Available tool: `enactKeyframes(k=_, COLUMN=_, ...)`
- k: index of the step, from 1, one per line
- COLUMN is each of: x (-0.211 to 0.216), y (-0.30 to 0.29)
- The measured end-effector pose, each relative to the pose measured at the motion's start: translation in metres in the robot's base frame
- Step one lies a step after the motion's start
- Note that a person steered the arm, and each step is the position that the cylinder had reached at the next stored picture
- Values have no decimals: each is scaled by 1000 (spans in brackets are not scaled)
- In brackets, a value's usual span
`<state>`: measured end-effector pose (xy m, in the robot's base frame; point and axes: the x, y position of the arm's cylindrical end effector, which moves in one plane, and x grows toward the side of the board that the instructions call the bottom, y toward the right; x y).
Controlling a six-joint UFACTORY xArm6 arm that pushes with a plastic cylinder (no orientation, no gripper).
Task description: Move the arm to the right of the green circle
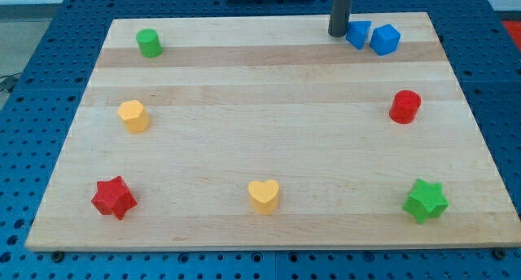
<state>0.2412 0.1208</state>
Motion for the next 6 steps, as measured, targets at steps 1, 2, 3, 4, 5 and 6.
enactKeyframes(k=1, x=1, y=7)
enactKeyframes(k=2, x=1, y=7)
enactKeyframes(k=3, x=1, y=-3)
enactKeyframes(k=4, x=1, y=-34)
enactKeyframes(k=5, x=1, y=-74)
enactKeyframes(k=6, x=1, y=-107)
